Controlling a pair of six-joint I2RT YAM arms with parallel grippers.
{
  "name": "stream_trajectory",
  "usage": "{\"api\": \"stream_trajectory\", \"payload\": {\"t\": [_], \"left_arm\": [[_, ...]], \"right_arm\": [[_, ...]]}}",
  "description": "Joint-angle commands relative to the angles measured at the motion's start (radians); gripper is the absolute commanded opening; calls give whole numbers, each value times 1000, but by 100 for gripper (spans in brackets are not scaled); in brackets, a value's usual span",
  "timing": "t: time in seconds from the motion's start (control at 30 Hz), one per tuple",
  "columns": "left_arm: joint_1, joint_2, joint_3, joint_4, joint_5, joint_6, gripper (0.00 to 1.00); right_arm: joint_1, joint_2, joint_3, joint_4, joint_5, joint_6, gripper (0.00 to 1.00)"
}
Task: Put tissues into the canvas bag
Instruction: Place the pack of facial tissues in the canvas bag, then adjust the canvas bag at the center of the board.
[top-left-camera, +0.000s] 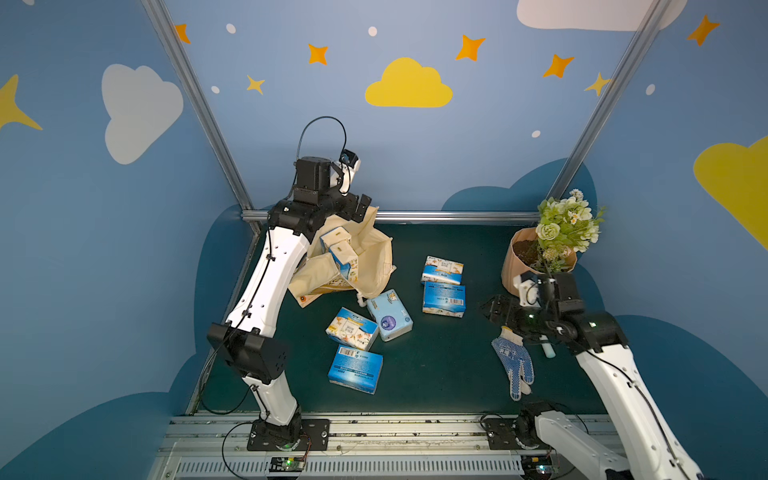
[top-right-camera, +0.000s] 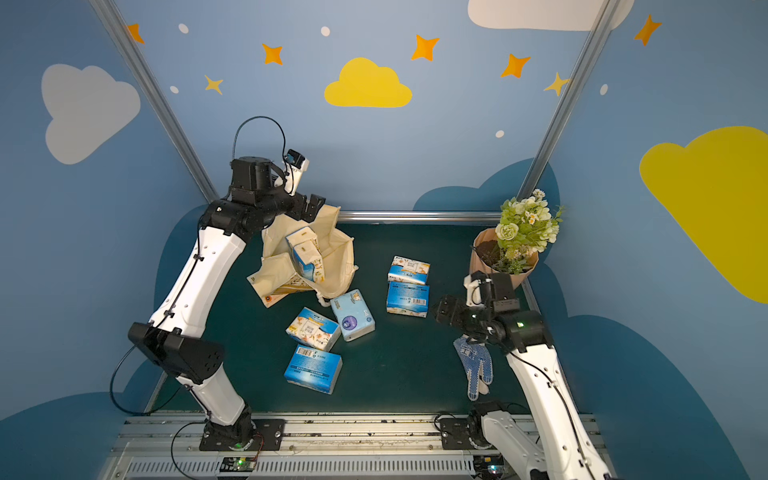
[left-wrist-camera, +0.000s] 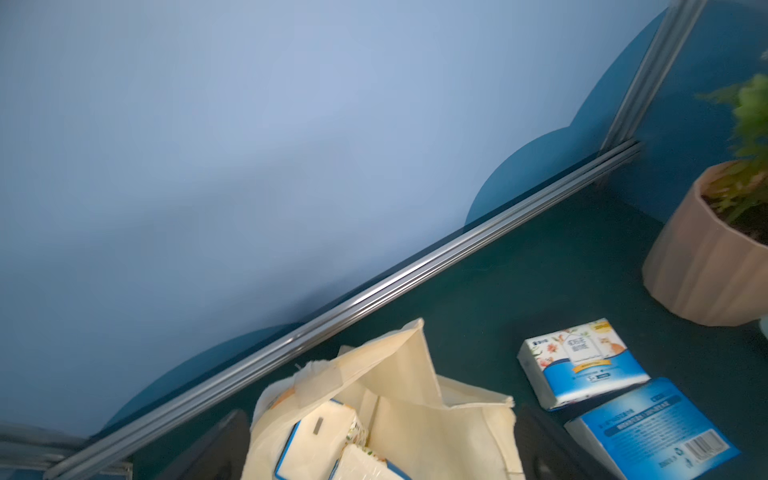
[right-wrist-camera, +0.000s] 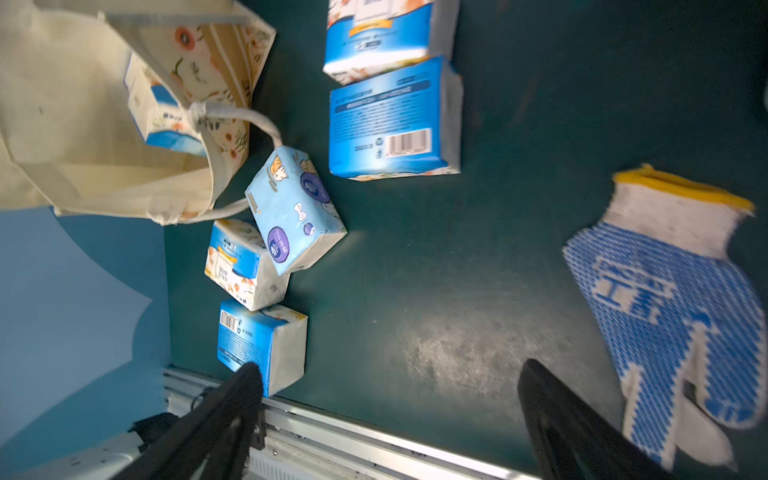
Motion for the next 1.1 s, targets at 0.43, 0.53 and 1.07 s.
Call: {"api": "stream_trajectory", "payload": {"t": [0.43, 0.53, 1.07], "left_arm": [[-19, -16, 85, -300, 19, 38, 100], [1, -122, -45, -274, 21, 20, 100], [84, -446, -464, -144, 25, -144, 100]], "right_arm": [[312, 413, 202, 352, 55, 46, 97], [352, 520, 259, 420, 55, 51, 97], [474, 975, 529, 555, 154, 139, 94]]}}
